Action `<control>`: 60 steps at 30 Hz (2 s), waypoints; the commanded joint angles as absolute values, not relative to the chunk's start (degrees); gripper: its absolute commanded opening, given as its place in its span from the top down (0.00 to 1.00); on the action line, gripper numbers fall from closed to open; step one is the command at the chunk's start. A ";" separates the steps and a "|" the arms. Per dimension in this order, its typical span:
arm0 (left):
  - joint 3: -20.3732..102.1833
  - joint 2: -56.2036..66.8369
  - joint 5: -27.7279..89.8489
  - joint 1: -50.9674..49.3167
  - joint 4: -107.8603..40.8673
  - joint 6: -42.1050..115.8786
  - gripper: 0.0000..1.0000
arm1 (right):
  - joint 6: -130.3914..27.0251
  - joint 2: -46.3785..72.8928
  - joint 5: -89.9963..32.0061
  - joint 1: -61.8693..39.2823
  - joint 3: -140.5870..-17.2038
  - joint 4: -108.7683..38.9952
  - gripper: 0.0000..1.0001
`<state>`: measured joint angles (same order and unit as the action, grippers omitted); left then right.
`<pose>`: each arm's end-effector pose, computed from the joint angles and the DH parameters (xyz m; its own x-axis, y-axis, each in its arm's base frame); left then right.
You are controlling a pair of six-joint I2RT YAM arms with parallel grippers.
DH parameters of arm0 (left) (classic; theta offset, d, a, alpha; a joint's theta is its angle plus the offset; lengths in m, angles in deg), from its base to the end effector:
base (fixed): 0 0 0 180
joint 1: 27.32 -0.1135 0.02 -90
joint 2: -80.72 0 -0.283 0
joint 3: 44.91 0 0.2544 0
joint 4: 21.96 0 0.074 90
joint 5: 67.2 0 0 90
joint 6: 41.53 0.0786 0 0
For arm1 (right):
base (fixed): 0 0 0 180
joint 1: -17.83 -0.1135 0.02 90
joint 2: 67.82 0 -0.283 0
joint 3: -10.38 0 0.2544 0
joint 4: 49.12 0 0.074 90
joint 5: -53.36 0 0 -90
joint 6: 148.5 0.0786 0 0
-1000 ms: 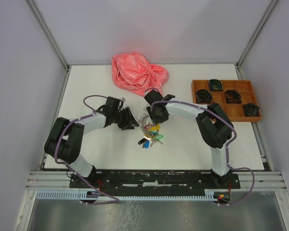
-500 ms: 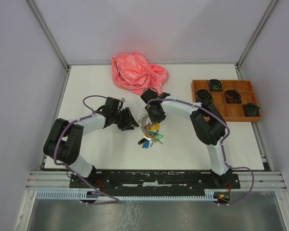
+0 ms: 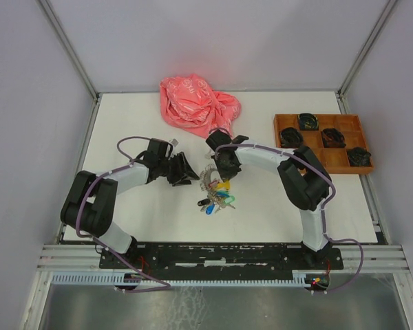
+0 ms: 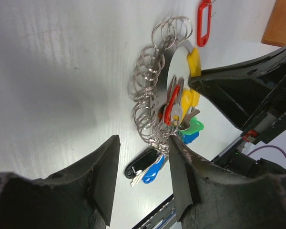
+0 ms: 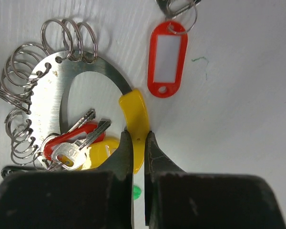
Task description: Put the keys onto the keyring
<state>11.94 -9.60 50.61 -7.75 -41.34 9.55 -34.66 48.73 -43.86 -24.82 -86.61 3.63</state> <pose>0.2897 -0.1419 0.1418 -0.9372 -0.2566 -0.2362 -0.0348 0.7427 -0.6687 0.3247 0.2857 0.1367 -0.9013 -0.2850 -0.3263 -0.3059 0.9520 0.0133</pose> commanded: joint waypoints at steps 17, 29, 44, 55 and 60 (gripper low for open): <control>11.15 -12.22 60.64 -6.16 -28.71 -0.83 0.38 | -27.92 36.40 -34.44 -23.45 -73.57 -11.95 0.99; 13.47 -15.05 58.08 -3.96 -30.32 -0.18 0.40 | -28.02 34.78 -36.54 -23.41 -72.47 -11.89 0.94; 14.56 -12.34 53.70 -5.03 -36.76 5.64 0.39 | -30.41 39.01 -38.99 -23.41 -82.28 -0.25 0.49; 11.88 -11.06 54.91 -8.10 -36.69 6.49 0.39 | -29.06 47.27 -37.79 -24.45 -88.20 2.31 0.39; 11.31 -10.87 55.14 -8.74 -36.76 6.96 0.39 | -29.83 50.76 -38.55 -25.67 -89.85 2.79 0.38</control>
<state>11.74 -13.19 54.39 -8.28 -37.01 3.89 -29.66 48.36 -37.52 -24.45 -86.90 1.97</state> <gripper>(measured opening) 0.608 0.616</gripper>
